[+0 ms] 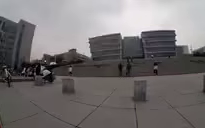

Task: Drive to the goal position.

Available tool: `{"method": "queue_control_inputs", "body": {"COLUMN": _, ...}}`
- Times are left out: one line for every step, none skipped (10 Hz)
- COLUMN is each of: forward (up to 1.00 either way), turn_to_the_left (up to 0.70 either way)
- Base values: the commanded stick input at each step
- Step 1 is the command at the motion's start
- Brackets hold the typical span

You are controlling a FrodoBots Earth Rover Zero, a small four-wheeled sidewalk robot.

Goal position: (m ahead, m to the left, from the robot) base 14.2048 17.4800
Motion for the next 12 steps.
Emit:
{"method": "queue_control_inputs", "body": {"forward": 0.00, "turn_to_the_left": 0.00}}
{"method": "queue_control_inputs", "body": {"forward": 0.00, "turn_to_the_left": 0.00}}
{"method": "queue_control_inputs", "body": {"forward": 0.48, "turn_to_the_left": -0.01}}
{"method": "queue_control_inputs", "body": {"forward": 0.70, "turn_to_the_left": -0.01}}
{"method": "queue_control_inputs", "body": {"forward": 0.70, "turn_to_the_left": -0.01}}
{"method": "queue_control_inputs", "body": {"forward": 0.70, "turn_to_the_left": -0.01}}
{"method": "queue_control_inputs", "body": {"forward": 0.70, "turn_to_the_left": -0.01}}
{"method": "queue_control_inputs", "body": {"forward": 0.70, "turn_to_the_left": -0.01}}
{"method": "queue_control_inputs", "body": {"forward": 0.70, "turn_to_the_left": -0.01}}
{"method": "queue_control_inputs", "body": {"forward": 0.70, "turn_to_the_left": -0.01}}
{"method": "queue_control_inputs", "body": {"forward": 0.70, "turn_to_the_left": -0.01}}
{"method": "queue_control_inputs", "body": {"forward": 0.70, "turn_to_the_left": -0.01}}
